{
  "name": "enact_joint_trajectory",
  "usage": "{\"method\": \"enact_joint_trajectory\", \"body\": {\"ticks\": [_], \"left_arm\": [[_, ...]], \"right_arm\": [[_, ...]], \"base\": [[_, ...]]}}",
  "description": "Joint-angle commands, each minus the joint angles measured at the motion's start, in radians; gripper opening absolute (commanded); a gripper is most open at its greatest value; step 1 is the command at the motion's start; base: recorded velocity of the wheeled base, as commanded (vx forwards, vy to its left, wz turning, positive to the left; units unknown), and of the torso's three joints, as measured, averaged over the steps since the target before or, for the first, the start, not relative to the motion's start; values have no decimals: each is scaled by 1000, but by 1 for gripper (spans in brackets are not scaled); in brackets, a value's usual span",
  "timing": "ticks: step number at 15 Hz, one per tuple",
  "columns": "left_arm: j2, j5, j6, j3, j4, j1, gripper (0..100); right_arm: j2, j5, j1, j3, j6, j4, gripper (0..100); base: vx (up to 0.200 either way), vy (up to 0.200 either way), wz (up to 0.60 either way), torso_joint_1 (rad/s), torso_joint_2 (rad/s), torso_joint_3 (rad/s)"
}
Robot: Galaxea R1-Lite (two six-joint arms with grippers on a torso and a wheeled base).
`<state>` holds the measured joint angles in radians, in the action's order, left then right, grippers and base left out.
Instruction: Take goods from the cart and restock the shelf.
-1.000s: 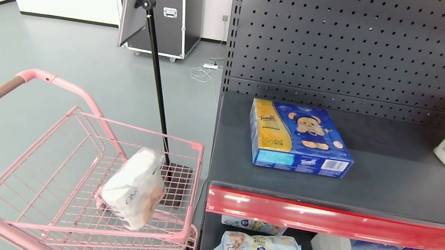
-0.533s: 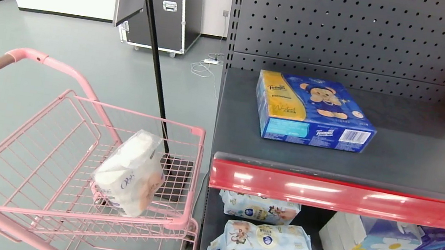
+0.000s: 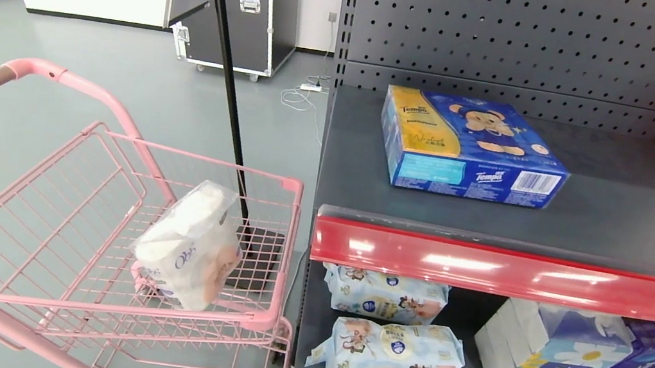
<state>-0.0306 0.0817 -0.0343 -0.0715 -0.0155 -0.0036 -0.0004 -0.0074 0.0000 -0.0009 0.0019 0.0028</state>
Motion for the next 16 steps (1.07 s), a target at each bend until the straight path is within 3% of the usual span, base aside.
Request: {"method": "enact_joint_trajectory", "body": {"ticks": [1, 3, 4, 7, 9, 11, 13, 15, 16], "left_arm": [[-531, 26, -161, -495, -18, -26, 100], [-672, 78, -133, -461, -23, -52, 100], [-761, 187, -115, -349, -70, -141, 100], [-1017, 202, -108, -191, -382, -234, 100], [-1193, 199, -108, -177, -531, -237, 100], [-1310, 196, -99, -175, -618, -237, 100], [-1456, 193, -55, -175, -730, -237, 100], [-1456, 193, -55, -175, -730, -237, 100], [-1575, 190, -35, -174, -859, -237, 100]], "right_arm": [[0, 0, 0, -1, 0, 0, 100], [0, 0, 0, -1, 0, 0, 100], [0, -2, 0, 1, 0, 0, 100], [0, 0, 0, -1, 0, 0, 100], [0, 0, 0, -1, 0, 0, 100], [0, -2, 0, -1, 0, 0, 100], [0, 0, 0, -1, 0, 0, 100], [0, 0, 0, -1, 0, 0, 100], [0, -2, 0, -1, 0, 0, 100]], "base": [[0, 0, 0, 0, 0, 0], [0, 0, 0, 0, 0, 0], [0, 0, 0, 0, 0, 0], [0, 0, 0, 0, 0, 0], [0, 0, 0, 0, 0, 0], [0, 0, 0, 0, 0, 0], [0, 0, 0, 0, 0, 0], [0, 0, 0, 0, 0, 0], [0, 0, 0, 0, 0, 0]]}}
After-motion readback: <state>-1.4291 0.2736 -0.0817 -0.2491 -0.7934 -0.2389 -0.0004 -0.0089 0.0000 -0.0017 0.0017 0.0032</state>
